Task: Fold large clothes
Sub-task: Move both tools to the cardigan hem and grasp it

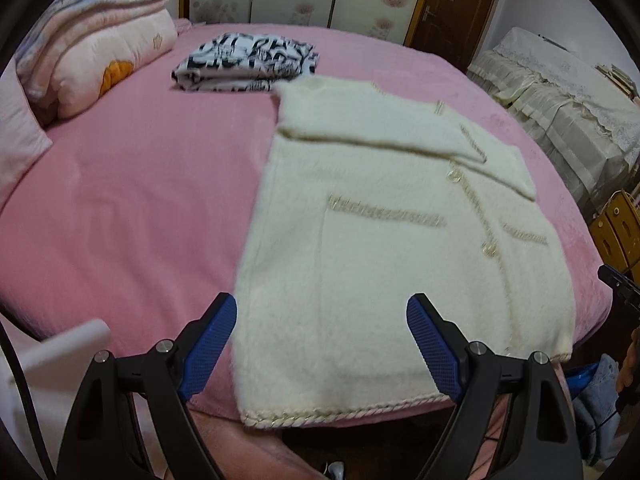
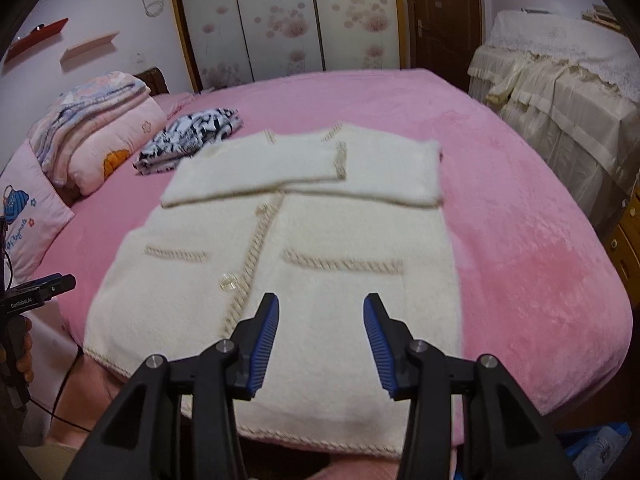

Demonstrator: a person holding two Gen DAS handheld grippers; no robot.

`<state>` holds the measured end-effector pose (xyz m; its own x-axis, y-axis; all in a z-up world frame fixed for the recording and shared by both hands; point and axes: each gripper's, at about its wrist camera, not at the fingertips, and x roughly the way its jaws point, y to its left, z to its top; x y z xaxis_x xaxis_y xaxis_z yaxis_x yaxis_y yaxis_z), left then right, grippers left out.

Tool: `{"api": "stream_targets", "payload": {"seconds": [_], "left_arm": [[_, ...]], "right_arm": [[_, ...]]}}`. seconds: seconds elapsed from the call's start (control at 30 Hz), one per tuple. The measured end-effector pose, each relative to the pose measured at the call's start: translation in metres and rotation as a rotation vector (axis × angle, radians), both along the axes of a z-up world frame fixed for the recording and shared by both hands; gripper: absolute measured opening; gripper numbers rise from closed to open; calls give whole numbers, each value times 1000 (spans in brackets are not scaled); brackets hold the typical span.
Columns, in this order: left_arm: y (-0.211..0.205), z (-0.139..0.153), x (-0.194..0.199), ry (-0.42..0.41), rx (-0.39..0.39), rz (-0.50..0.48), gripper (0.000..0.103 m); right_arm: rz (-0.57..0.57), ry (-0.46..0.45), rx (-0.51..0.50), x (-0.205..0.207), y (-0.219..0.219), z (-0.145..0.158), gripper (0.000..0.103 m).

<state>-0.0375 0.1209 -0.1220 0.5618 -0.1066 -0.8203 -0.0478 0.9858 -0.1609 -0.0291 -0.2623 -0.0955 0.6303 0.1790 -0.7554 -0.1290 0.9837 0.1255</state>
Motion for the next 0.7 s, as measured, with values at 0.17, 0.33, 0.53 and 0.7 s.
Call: {"api": "stream_targets", "payload": {"seconds": [0.17, 0.33, 0.53, 0.7], "left_arm": [[14, -44, 4, 72, -29, -5, 86], [37, -72, 2, 120, -113, 39, 86], [42, -84, -3, 118, -157, -3, 86], [41, -89, -3, 126, -185, -35, 86]], "right_arm": [[-39, 67, 52, -6, -26, -35, 44], [-27, 119, 12, -13, -51, -62, 44], [-17, 197, -2, -19, -77, -94, 44], [-14, 221, -30, -21, -85, -105, 44]]}}
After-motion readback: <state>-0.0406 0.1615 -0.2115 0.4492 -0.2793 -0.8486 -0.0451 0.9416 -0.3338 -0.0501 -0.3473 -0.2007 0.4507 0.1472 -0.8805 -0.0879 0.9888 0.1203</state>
